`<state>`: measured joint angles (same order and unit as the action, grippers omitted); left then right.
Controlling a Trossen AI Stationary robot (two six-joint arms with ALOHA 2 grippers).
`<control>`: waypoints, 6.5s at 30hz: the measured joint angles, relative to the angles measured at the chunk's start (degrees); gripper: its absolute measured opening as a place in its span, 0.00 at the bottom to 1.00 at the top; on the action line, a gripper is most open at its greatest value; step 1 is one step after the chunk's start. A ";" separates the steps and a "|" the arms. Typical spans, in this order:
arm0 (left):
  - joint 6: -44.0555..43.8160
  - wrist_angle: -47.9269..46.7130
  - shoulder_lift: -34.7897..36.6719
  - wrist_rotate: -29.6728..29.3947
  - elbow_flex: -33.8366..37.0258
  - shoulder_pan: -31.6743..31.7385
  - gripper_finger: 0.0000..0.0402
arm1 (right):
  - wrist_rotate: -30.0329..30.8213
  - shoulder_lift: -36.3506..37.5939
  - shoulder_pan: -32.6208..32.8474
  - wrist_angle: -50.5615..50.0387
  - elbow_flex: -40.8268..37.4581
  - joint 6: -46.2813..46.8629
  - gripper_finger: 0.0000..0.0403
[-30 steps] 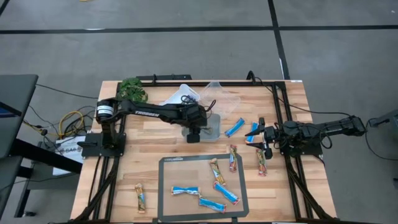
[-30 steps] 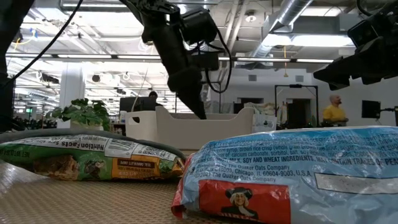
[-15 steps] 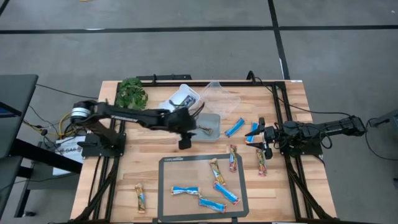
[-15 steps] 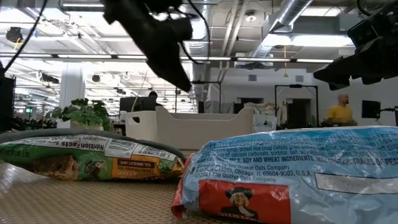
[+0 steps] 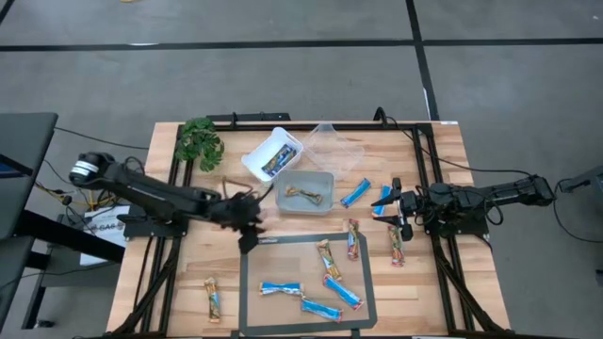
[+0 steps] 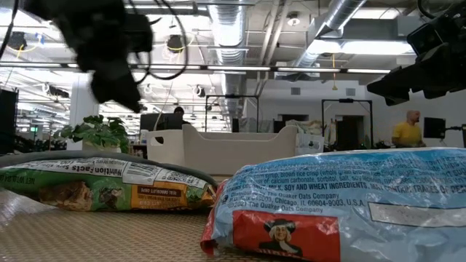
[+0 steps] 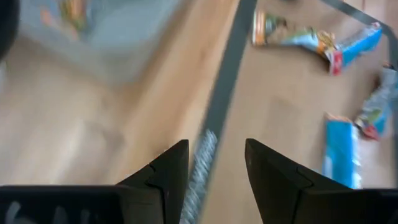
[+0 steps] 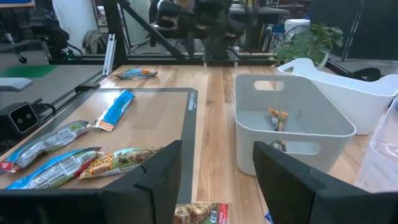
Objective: Pick and place Granola Bars by type
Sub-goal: Put the yellow granola bar into the gray bin
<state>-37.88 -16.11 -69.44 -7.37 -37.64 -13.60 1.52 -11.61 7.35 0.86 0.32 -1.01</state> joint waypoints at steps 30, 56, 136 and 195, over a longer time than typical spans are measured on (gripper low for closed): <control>-59.09 -14.31 -4.31 8.51 -2.41 -33.46 0.38 | 0.00 0.02 0.00 0.00 0.00 0.00 0.47; 44.44 -27.68 -14.39 4.56 -14.54 -47.97 0.38 | 0.00 0.02 0.00 0.00 -0.02 0.00 0.47; 58.27 31.98 -18.24 -24.97 -8.21 -23.45 0.04 | 0.00 0.00 0.00 0.00 0.00 0.00 0.47; 50.66 7.81 -31.29 -5.34 -26.65 19.68 0.25 | 0.00 0.00 0.00 0.00 0.00 0.01 0.47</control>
<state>12.78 -8.30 -100.73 -12.71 -64.29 6.09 1.52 -11.62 7.35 0.86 0.32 -1.00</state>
